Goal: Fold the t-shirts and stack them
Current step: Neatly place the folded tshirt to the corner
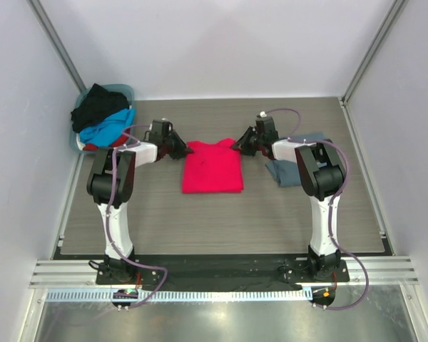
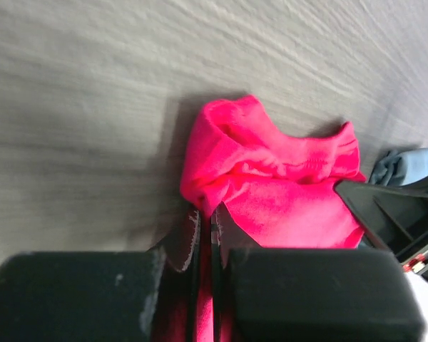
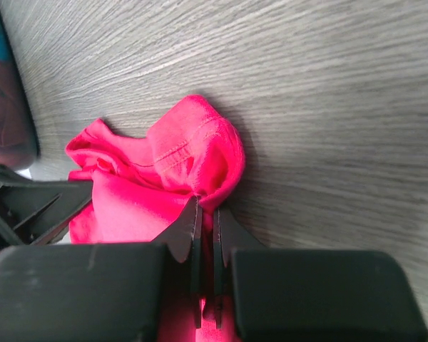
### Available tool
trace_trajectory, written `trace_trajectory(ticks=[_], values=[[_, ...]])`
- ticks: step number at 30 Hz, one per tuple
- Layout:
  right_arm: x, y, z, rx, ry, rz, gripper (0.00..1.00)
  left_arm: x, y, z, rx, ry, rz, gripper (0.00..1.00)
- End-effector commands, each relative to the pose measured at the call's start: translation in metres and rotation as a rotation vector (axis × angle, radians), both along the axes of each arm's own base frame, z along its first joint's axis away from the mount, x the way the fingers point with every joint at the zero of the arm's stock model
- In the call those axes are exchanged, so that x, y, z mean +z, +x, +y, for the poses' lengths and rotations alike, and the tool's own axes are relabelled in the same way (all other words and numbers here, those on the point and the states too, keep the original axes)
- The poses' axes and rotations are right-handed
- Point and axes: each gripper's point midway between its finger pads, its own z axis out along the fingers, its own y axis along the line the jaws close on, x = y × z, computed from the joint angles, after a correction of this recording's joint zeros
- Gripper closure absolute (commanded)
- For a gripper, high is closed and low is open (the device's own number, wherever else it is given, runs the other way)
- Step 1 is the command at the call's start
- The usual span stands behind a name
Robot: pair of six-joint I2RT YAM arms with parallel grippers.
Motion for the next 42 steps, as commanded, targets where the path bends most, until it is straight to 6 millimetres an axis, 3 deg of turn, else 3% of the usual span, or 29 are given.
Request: trace_trajectory(ticks=[1,4,5,6,9,10,12,13,15,16,18,19,20,21,22,23,24,26,28,29,30,33,35,36,37,40,42], values=[[0.068,0.011,0.003,-0.004,0.041,-0.128,0.99,0.031,-0.010,-0.004,-0.015,0.064,-0.067,1.00],[0.088,0.003,-0.007,-0.024,0.056,-0.138,0.99,0.046,-0.023,-0.011,-0.009,0.085,-0.078,1.00],[0.086,-0.003,-0.013,-0.034,0.052,-0.127,0.99,0.048,-0.028,-0.014,-0.007,0.084,-0.078,1.00],[0.105,-0.008,-0.018,-0.038,0.060,-0.155,0.99,0.058,-0.032,-0.019,0.005,0.063,-0.086,1.00],[0.125,-0.030,-0.035,-0.049,0.041,-0.173,0.99,0.075,-0.049,-0.044,-0.008,0.046,-0.106,1.00],[0.132,-0.037,-0.041,-0.054,0.038,-0.179,0.99,0.080,-0.060,-0.063,-0.042,0.042,-0.117,1.00],[0.128,-0.055,-0.061,-0.078,0.012,-0.143,0.99,0.090,-0.068,-0.080,-0.046,0.040,-0.134,1.00],[0.153,-0.065,-0.068,-0.087,0.021,-0.193,0.99,0.099,-0.081,-0.099,-0.080,0.030,-0.151,1.00],[0.146,-0.090,-0.088,-0.105,-0.028,-0.145,0.99,0.113,-0.093,-0.116,-0.093,0.019,-0.177,1.00],[0.163,-0.097,-0.105,-0.138,-0.040,-0.177,0.99,0.123,-0.105,-0.133,-0.119,0.001,-0.192,1.00],[0.160,-0.115,-0.129,-0.172,-0.095,-0.140,0.99,0.132,-0.111,-0.149,-0.120,-0.007,-0.211,1.00],[0.163,-0.117,-0.150,-0.218,-0.114,-0.135,0.99,0.144,-0.119,-0.168,-0.152,-0.034,-0.226,1.00],[0.173,-0.122,-0.161,-0.241,-0.122,-0.152,0.99,0.144,-0.122,-0.180,-0.157,-0.054,-0.212,1.00],[0.169,-0.128,-0.170,-0.252,-0.140,-0.121,0.99,0.146,-0.125,-0.191,-0.170,-0.064,-0.213,1.00],[0.170,-0.130,-0.175,-0.244,-0.172,-0.126,0.99,0.163,-0.132,-0.212,-0.200,-0.092,-0.241,1.00],[0.173,-0.127,-0.199,-0.302,-0.193,-0.121,0.99,0.155,-0.132,-0.224,-0.212,-0.083,-0.234,1.00],[0.169,-0.129,-0.210,-0.321,-0.203,-0.097,0.99,0.155,-0.134,-0.234,-0.225,-0.084,-0.240,1.00],[0.170,-0.124,-0.236,-0.383,-0.213,-0.095,0.99,0.171,-0.137,-0.262,-0.258,-0.117,-0.270,1.00],[0.172,-0.115,-0.252,-0.412,-0.219,-0.094,0.99,0.158,-0.136,-0.284,-0.277,-0.118,-0.255,1.00],[0.176,-0.109,-0.260,-0.423,-0.232,-0.105,0.99,0.175,-0.131,-0.296,-0.277,-0.145,-0.286,1.00],[0.172,-0.106,-0.273,-0.452,-0.238,-0.089,0.99,0.160,-0.128,-0.305,-0.281,-0.131,-0.273,1.00],[0.178,-0.099,-0.301,-0.521,-0.250,-0.090,0.99,0.173,-0.131,-0.335,-0.296,-0.159,-0.314,1.00],[0.179,-0.096,-0.315,-0.564,-0.265,-0.085,0.99,0.158,-0.131,-0.351,-0.297,-0.140,-0.317,1.00],[0.185,-0.094,-0.320,-0.579,-0.271,-0.096,0.99,0.171,-0.128,-0.360,-0.294,-0.165,-0.340,1.00],[0.185,-0.092,-0.325,-0.590,-0.280,-0.097,0.99,0.156,-0.128,-0.368,-0.302,-0.155,-0.328,1.00],[0.193,-0.086,-0.337,-0.609,-0.310,-0.115,0.99,0.168,-0.121,-0.377,-0.286,-0.167,-0.361,1.00],[0.191,-0.082,-0.342,-0.614,-0.314,-0.108,0.99,0.165,-0.117,-0.382,-0.289,-0.159,-0.373,1.00]])
